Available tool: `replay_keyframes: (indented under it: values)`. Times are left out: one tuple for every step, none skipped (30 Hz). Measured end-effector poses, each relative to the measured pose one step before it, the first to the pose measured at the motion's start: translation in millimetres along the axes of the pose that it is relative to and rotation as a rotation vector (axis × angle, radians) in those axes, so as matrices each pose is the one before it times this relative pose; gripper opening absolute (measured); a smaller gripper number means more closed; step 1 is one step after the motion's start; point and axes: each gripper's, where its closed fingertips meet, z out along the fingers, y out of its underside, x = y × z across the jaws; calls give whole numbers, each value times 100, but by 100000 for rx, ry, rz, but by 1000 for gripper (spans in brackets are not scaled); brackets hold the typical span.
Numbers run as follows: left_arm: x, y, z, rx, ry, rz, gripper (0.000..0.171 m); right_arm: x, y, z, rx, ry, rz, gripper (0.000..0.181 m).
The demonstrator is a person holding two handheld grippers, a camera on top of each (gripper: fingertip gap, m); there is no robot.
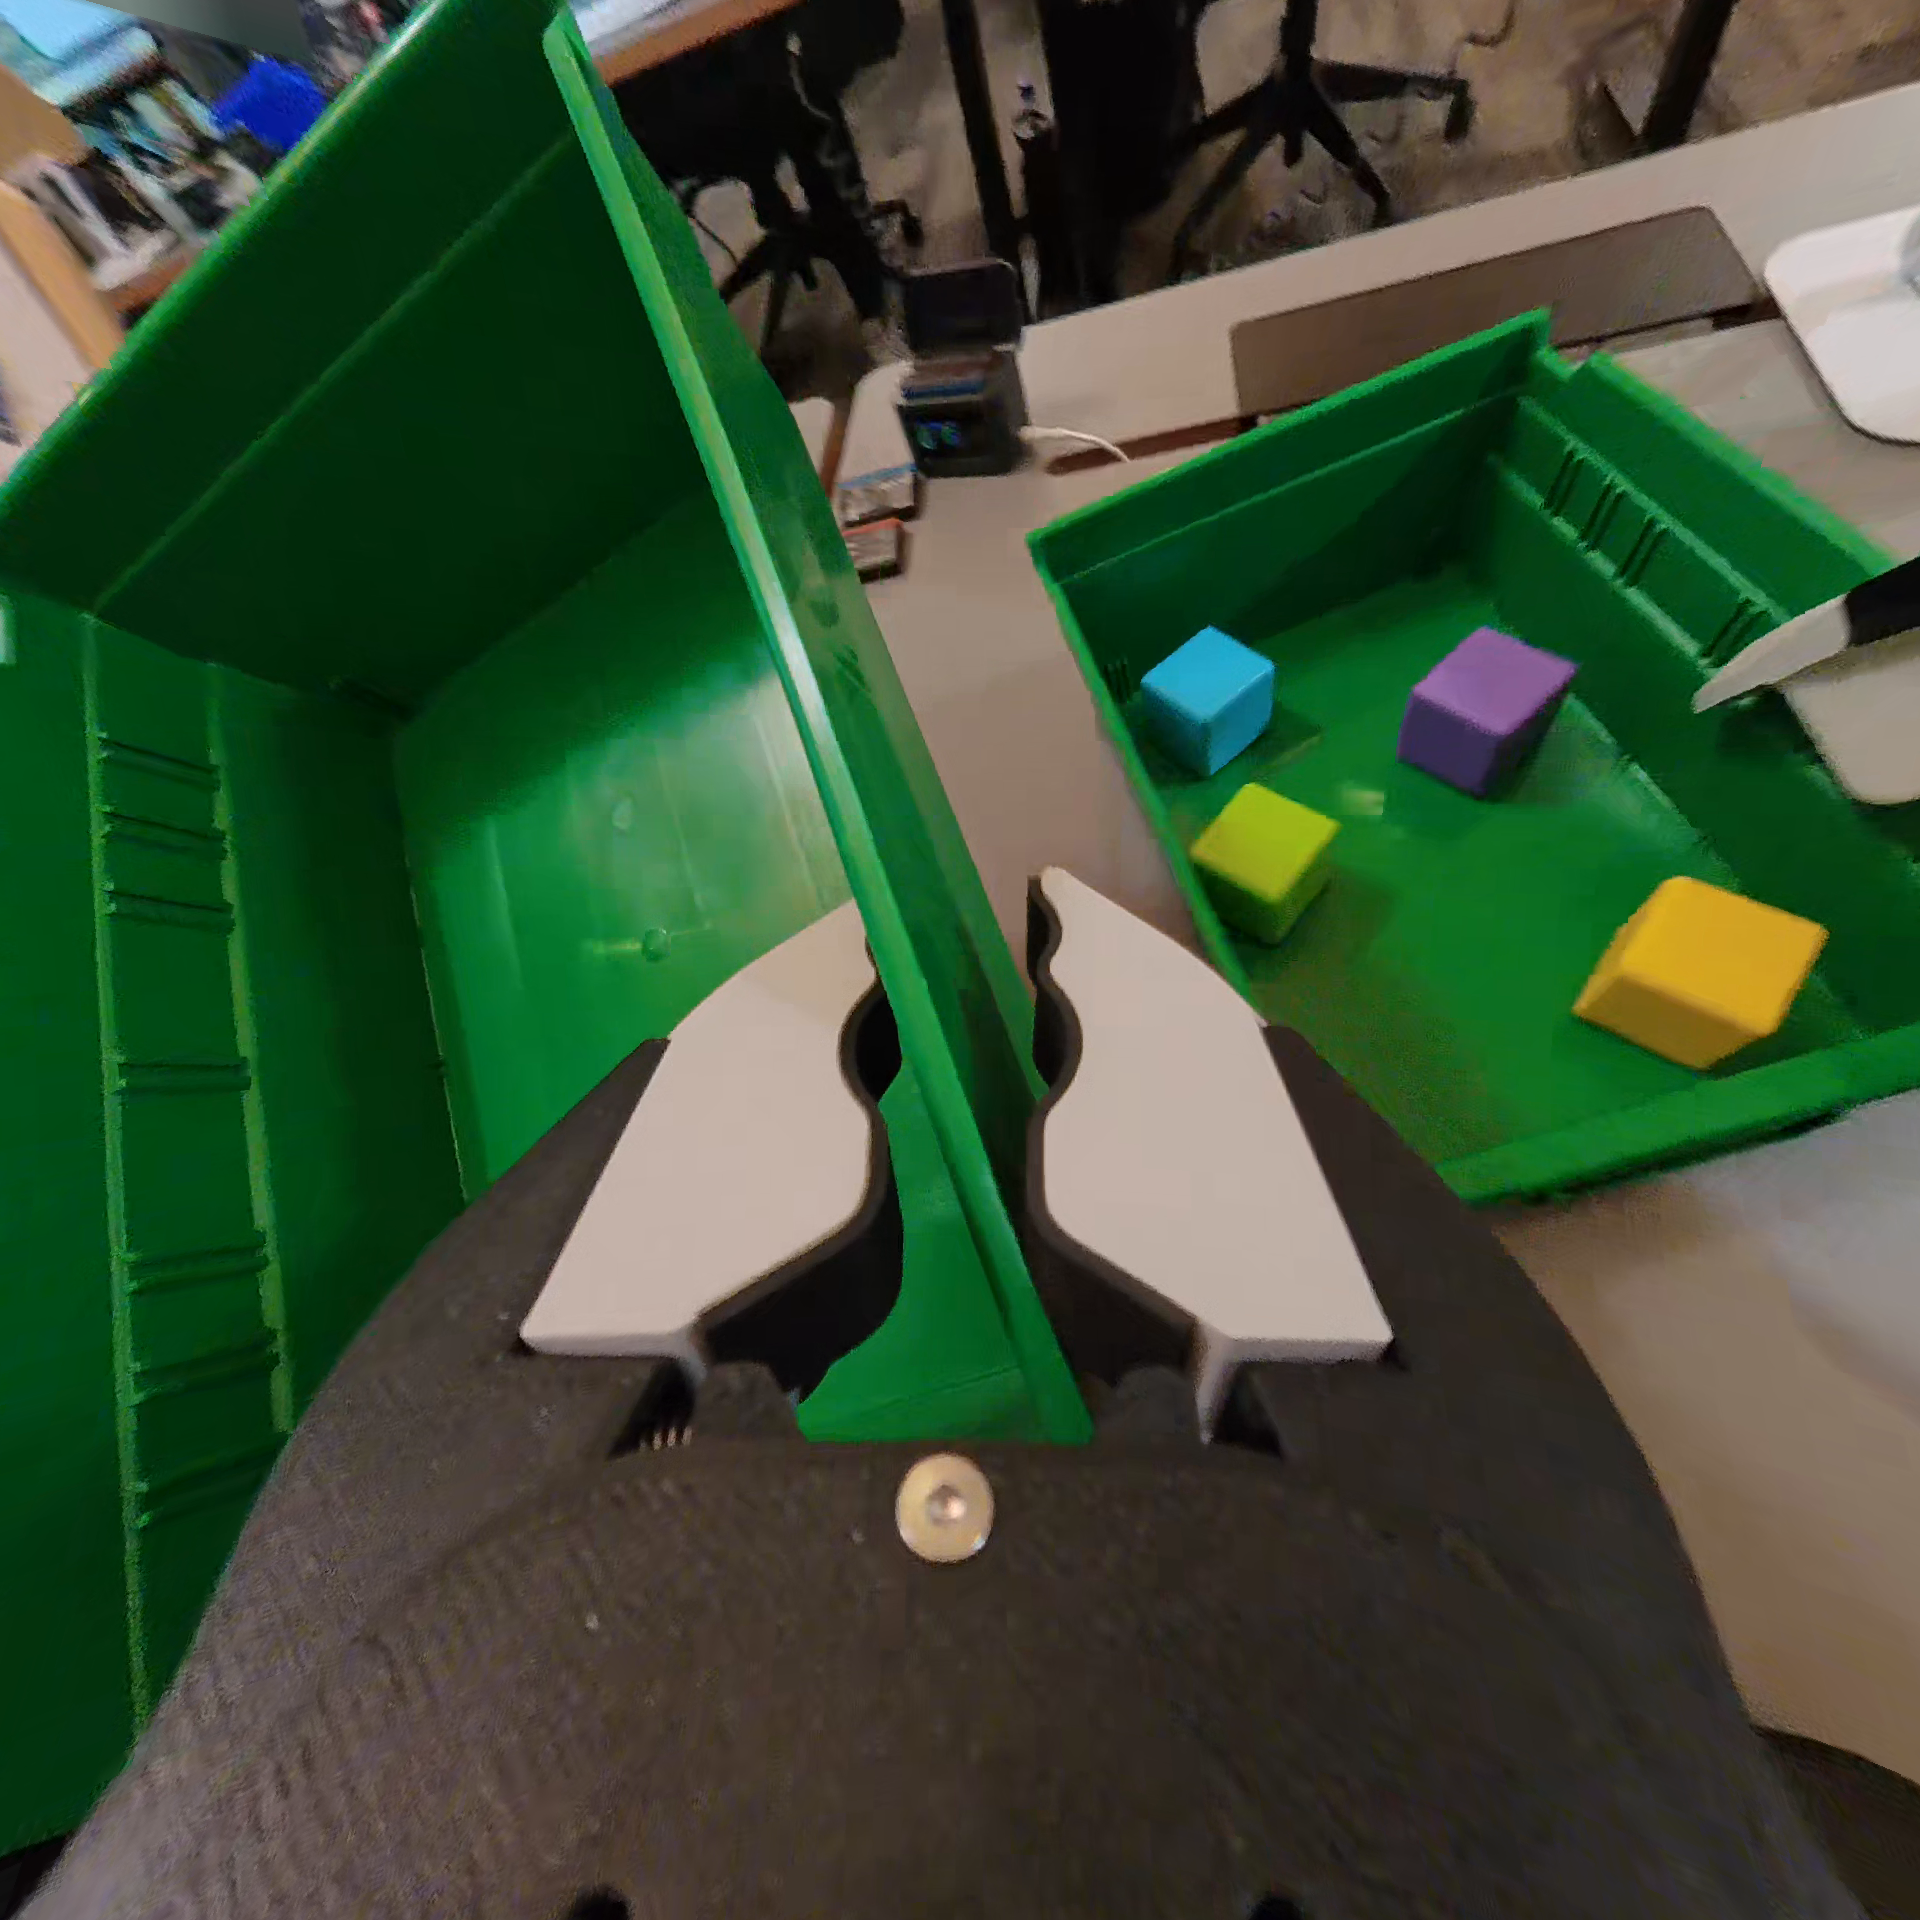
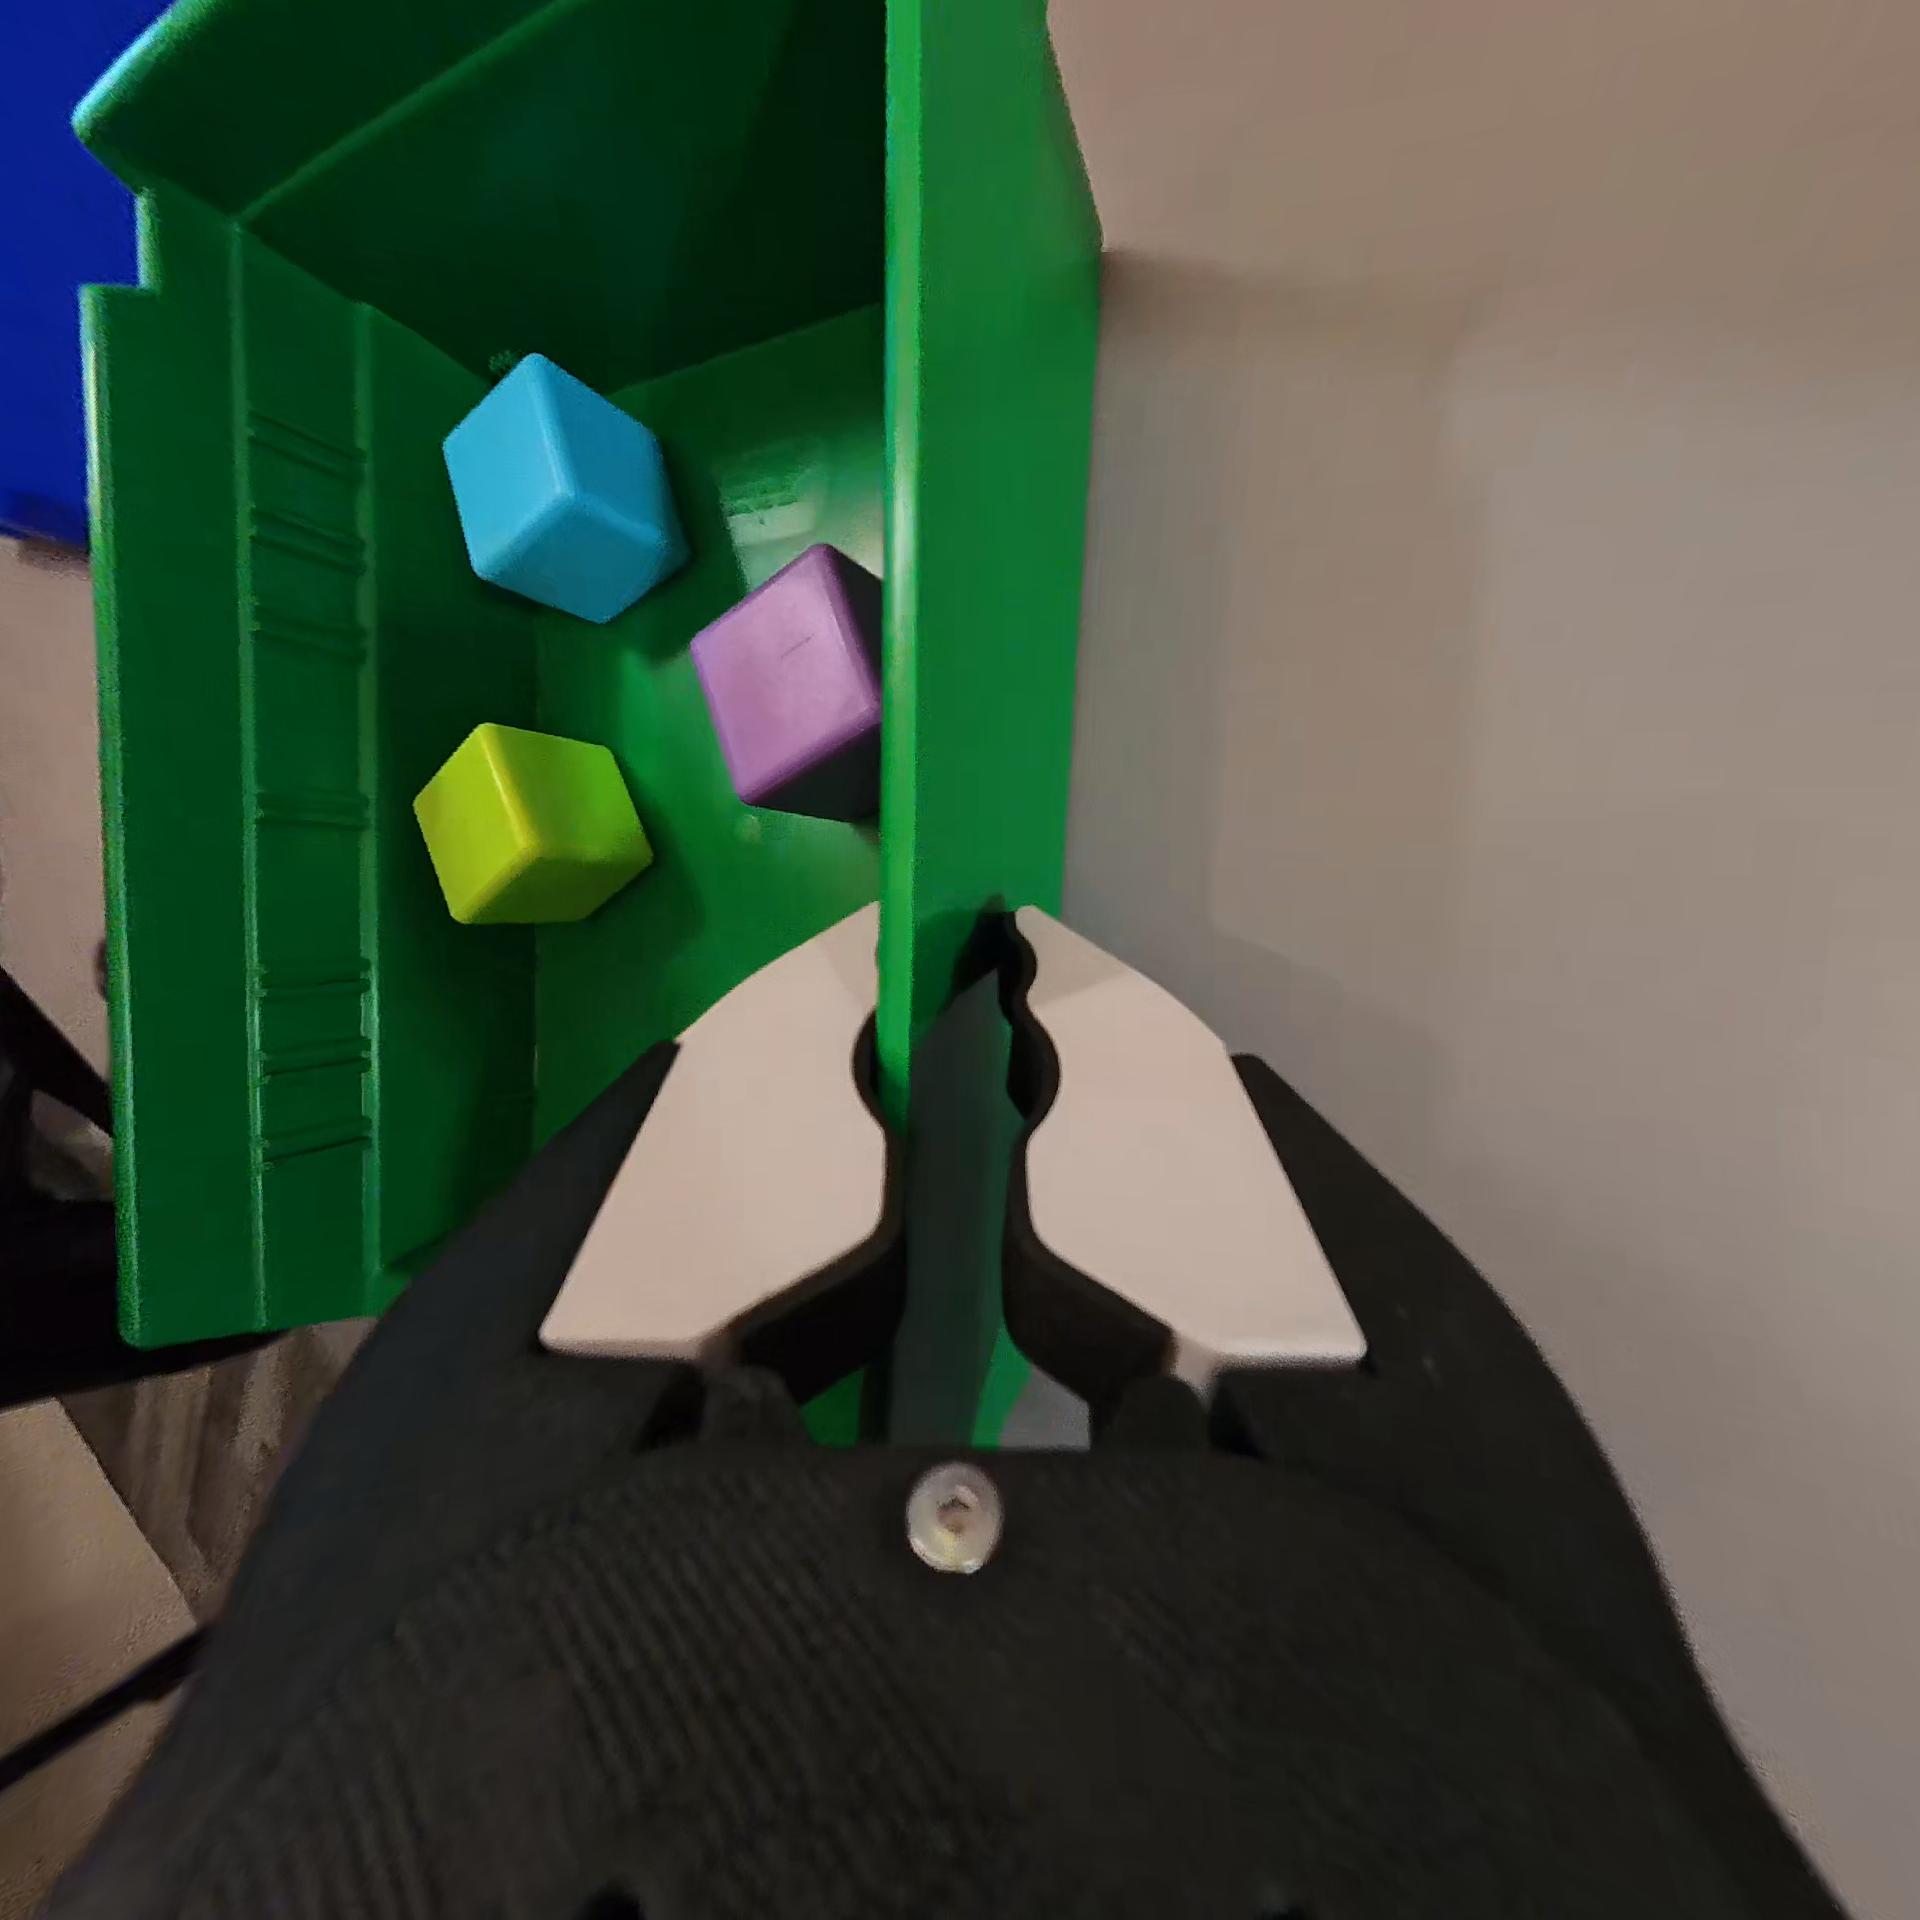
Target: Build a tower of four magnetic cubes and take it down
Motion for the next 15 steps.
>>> replay_keyframes:
  values:
    - [-583,-107,-418,715,-2074,113,24,-1376,30,748,1153,-133,1079,17]
    - [-497,-37,-312,329,-1535,-85,24,-1296,100,665,1135,-222,1102,18]
    - [-427,24,-232,-7,-1177,-69,24,-1291,156,581,1134,-960,1478,20]
    - [-347,69,-166,-141,-721,-206,24,-1241,210,500,852,-1476,894,22]
    - [-265,96,-98,-137,-160,-496,24,-1162,306,426,-104,-1818,-879,25]
    - [-199,107,-51,-85,175,-626,24,-1043,345,328,-1124,-2048,-1749,27]
    - [-145,104,0,2,500,-744,24,-906,194,157,-669,-2197,-1227,27]
    - [-92,104,39,104,760,-989,25,-970,121,-8,-275,-3172,-621,30]
    - [-51,101,90,-13,631,-995,25,-884,108,-145,-469,-2780,-139,31]
    - [-19,71,103,-236,536,-911,25,-896,50,-241,-225,-2656,-761,35]
    - [49,48,121,-338,614,-749,25,-812,57,-296,-385,-1965,-2052,39]
    - [72,25,109,-349,264,-283,25,-552,-45,-367,17,-470,-3017,40]
    - [145,-4,84,-256,211,321,25,-401,-111,-419,281,-251,-3396,40]
    - [215,-46,33,-136,313,650,25,-347,-123,-504,103,-1130,-2722,40]
    - [230,-103,-18,23,54,1047,25,-286,-126,-622,131,-2080,-1335,39]
